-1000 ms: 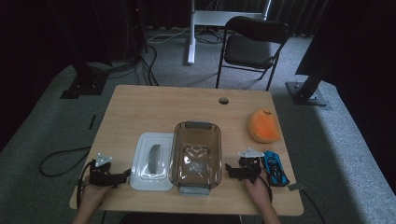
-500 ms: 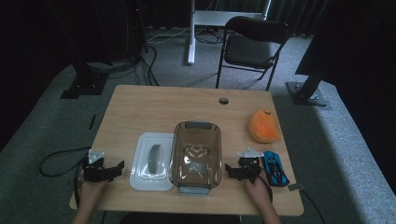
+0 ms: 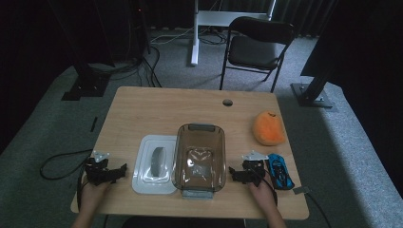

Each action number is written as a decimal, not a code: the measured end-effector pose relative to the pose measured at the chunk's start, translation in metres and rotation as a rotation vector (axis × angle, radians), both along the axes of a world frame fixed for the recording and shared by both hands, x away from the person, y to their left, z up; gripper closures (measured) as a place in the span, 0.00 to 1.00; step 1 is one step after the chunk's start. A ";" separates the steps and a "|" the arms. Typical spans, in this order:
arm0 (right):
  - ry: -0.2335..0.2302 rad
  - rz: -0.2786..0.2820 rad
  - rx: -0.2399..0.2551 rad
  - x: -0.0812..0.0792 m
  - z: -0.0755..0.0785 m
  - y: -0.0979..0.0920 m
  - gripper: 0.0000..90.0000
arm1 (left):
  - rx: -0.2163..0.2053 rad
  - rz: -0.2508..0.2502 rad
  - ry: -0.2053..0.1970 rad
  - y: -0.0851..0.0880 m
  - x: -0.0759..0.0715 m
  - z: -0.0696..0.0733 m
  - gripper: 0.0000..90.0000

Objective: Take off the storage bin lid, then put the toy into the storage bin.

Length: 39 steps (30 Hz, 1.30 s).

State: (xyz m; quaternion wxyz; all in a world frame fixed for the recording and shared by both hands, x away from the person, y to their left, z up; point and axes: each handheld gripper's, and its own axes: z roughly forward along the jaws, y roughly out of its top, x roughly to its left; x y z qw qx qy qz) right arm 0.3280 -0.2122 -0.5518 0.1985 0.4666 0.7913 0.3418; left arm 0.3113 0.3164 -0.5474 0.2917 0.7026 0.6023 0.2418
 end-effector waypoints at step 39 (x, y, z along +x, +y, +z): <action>0.050 0.018 -0.020 -0.003 0.013 -0.002 0.12 | 0.023 -0.031 0.010 0.001 0.002 0.000 0.02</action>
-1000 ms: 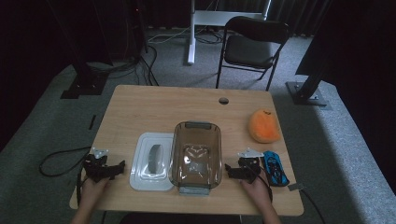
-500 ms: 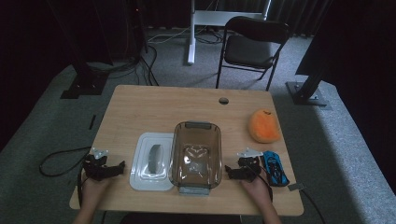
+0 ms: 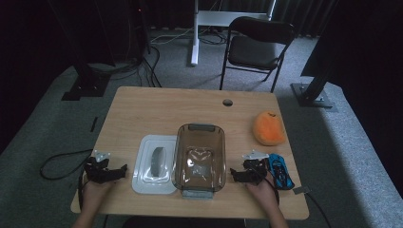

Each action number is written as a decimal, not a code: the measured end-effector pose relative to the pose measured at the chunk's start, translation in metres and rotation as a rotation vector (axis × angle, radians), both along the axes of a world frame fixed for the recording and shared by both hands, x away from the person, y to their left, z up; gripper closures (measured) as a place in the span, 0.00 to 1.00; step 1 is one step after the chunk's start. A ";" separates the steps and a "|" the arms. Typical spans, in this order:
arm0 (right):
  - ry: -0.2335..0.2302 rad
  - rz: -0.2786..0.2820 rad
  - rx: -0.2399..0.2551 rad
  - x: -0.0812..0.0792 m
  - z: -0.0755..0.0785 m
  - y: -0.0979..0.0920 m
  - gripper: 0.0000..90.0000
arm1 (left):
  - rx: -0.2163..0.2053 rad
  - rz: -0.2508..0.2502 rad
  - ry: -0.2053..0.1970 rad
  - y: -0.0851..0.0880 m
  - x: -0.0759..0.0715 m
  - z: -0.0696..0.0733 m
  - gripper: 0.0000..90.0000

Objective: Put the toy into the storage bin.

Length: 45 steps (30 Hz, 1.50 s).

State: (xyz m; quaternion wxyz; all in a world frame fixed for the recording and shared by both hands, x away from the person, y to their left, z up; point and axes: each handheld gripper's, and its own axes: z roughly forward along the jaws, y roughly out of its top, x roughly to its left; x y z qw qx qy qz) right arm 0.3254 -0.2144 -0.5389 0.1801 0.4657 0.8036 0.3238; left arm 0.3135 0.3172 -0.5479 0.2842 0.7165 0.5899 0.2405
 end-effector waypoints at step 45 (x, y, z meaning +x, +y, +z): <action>-0.181 -0.148 0.096 0.017 0.072 -0.039 0.12 | 0.000 -0.007 -0.001 0.000 0.000 0.000 0.02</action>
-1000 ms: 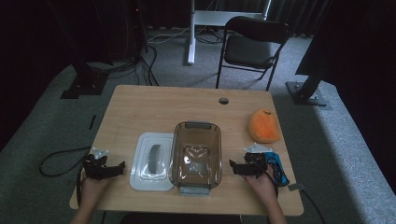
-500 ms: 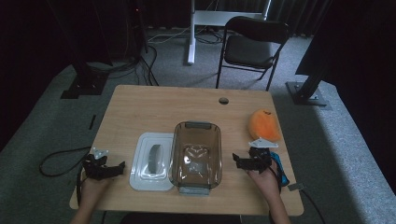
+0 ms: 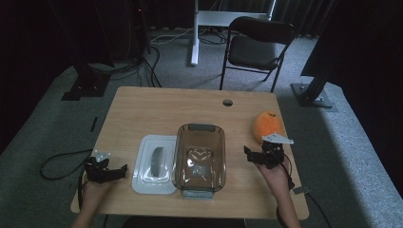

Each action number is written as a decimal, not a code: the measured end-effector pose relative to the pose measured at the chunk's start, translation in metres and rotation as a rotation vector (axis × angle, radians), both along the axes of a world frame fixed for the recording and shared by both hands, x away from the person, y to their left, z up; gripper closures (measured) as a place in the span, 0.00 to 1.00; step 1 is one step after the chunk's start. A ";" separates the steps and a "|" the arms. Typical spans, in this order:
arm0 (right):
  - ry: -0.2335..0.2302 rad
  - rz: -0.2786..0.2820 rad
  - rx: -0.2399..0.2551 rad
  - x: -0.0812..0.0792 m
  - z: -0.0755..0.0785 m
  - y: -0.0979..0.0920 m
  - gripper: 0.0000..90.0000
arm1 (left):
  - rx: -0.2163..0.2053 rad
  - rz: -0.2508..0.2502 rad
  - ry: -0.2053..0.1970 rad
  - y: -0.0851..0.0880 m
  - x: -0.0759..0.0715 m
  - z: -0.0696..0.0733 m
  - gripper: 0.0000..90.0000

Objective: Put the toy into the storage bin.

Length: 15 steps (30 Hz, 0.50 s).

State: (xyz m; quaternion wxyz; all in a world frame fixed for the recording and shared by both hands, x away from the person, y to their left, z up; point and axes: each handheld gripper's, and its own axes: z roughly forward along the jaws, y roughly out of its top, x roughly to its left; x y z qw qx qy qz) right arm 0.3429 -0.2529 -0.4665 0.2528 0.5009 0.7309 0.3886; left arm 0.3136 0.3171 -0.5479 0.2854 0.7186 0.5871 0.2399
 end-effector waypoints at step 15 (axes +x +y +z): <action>0.003 -0.122 -0.007 0.031 0.010 -0.027 0.12 | 0.001 -0.001 0.000 0.000 0.000 0.000 0.02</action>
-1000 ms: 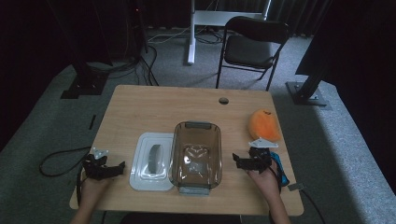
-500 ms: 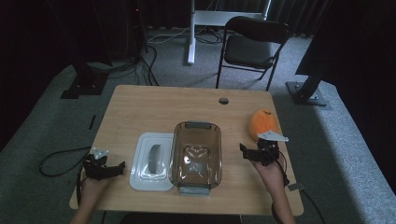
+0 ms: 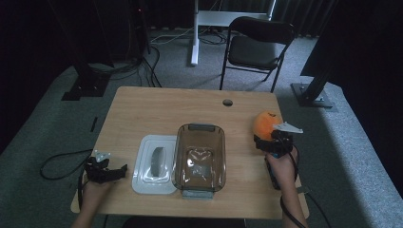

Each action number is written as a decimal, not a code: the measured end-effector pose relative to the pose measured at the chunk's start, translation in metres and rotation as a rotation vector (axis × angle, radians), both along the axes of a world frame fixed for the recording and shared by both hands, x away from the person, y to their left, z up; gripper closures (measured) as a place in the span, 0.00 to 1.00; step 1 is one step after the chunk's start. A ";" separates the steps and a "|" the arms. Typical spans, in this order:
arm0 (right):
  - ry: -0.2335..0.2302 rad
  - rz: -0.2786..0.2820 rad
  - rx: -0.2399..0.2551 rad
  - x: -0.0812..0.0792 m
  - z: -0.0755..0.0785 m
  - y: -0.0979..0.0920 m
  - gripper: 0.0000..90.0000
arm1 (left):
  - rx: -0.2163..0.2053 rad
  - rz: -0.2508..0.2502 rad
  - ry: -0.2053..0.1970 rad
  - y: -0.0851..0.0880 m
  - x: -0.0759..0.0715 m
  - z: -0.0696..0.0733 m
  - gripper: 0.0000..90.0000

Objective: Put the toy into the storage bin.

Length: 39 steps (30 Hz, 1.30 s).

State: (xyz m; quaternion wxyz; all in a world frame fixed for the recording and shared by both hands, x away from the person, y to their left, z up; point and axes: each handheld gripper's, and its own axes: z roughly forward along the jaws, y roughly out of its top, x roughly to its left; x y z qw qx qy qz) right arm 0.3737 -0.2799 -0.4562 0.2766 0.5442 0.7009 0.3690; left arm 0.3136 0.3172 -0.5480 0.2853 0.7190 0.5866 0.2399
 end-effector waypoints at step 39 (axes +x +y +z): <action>0.111 -0.173 0.009 0.061 -0.025 -0.031 0.12 | -0.001 0.001 -0.001 0.000 0.000 0.000 0.02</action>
